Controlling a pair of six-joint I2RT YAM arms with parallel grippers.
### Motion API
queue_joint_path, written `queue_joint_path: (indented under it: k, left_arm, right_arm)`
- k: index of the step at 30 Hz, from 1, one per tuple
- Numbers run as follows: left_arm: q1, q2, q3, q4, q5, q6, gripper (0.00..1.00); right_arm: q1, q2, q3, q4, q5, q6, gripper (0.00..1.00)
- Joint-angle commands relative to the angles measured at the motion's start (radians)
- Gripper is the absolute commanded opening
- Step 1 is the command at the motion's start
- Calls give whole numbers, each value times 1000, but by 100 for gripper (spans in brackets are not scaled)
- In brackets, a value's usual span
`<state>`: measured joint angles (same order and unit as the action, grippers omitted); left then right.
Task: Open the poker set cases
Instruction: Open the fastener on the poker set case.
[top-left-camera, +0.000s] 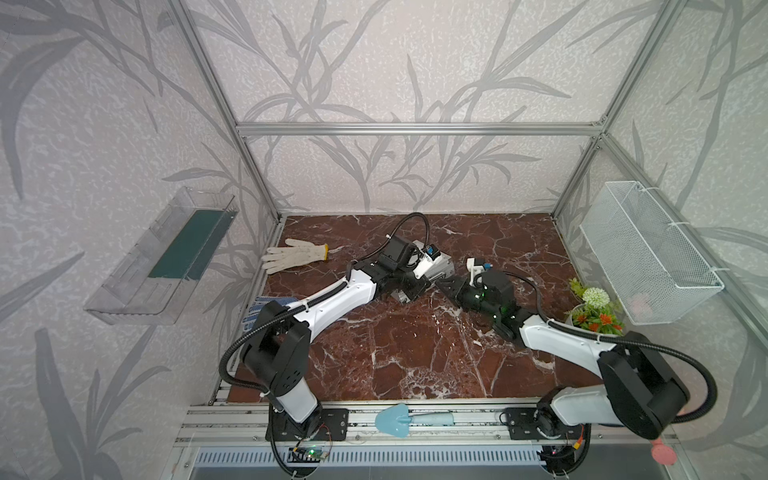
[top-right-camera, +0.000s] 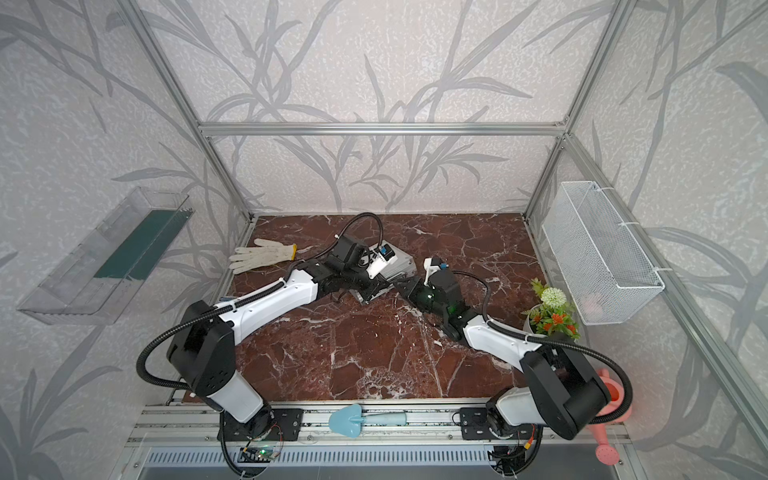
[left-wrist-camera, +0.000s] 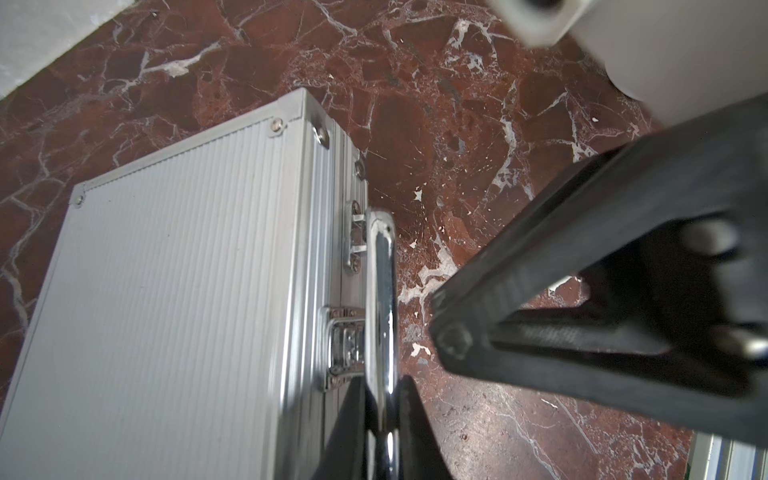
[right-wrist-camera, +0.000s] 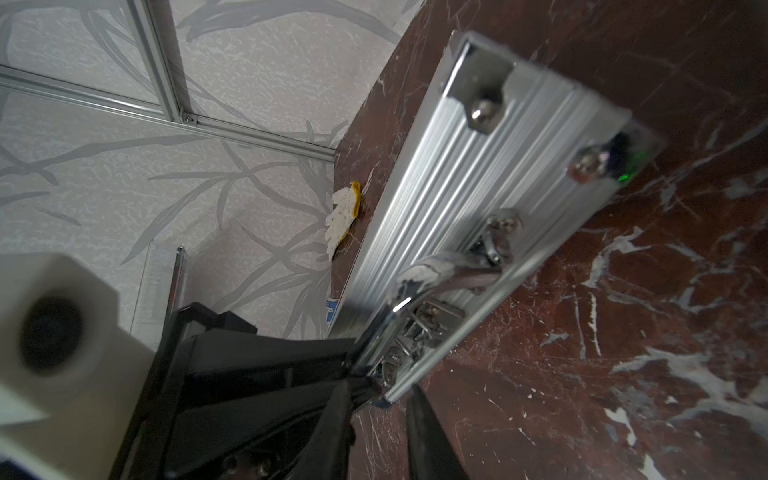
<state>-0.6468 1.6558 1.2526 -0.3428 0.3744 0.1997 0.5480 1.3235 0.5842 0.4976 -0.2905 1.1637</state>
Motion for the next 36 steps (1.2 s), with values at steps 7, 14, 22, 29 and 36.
queue_joint_path:
  k: [7, 14, 22, 29, 36]
  left_arm:
    - [-16, -12, 12, 70, 95, 11, 0]
    - [-18, -2, -10, 75, 115, 14, 0]
    - [-17, 10, 3, 71, 130, 10, 0]
    - [-23, -2, 5, 63, 128, 13, 0]
    - [-42, -4, 3, 51, 116, 24, 0]
  right_arm:
    - [-105, -205, -19, -339, -43, -170, 29]
    - [-110, -118, -21, -359, -103, -152, 31]
    - [-3, -90, -18, -334, 60, -73, 20]
    - [64, 100, 13, -138, 64, -10, 12]
    - [94, 159, 84, -106, 97, 0, 8]
